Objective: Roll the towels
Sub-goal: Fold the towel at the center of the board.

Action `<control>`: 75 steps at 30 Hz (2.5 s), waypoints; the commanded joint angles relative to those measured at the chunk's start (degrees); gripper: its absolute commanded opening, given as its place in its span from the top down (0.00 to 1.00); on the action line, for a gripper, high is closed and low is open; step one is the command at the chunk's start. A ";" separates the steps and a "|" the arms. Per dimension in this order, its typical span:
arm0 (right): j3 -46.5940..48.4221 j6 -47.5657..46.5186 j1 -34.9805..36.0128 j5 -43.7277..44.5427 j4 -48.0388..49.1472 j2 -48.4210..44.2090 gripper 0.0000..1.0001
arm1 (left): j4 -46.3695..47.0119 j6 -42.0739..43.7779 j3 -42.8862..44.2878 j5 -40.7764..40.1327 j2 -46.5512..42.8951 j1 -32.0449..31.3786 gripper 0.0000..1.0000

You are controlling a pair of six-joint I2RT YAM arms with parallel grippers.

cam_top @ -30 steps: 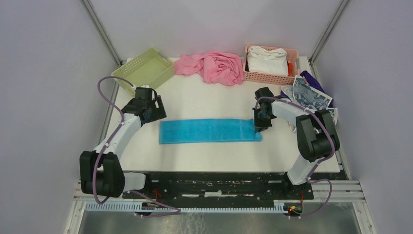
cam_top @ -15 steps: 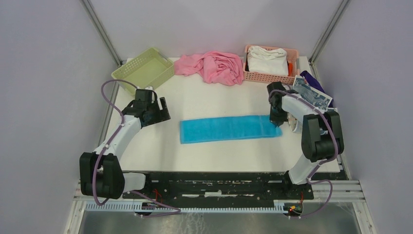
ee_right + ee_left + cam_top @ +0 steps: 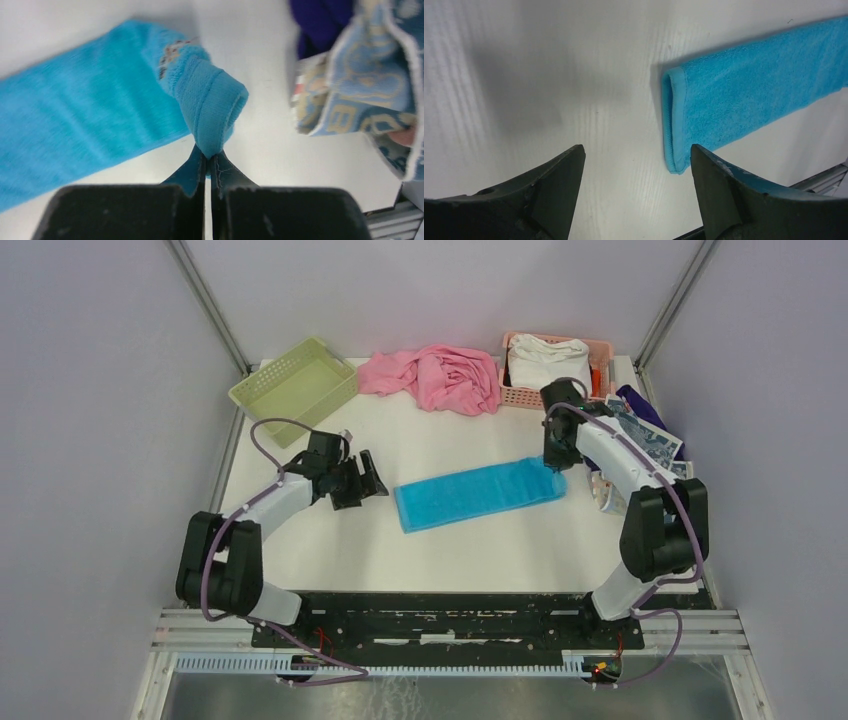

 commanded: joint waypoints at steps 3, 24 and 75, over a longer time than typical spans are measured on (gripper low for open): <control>6.37 -1.62 10.96 -9.27 -4.50 2.51 1.00 | 10.62 -8.92 -1.28 3.77 5.05 -3.83 0.19; 26.51 4.24 30.44 -22.36 -6.88 17.94 1.00 | 17.70 -12.96 -3.82 3.14 12.43 -7.61 0.67; -16.44 5.64 13.18 -46.94 36.70 -3.73 0.53 | 4.47 -13.35 -4.02 -15.66 -7.85 -11.59 0.40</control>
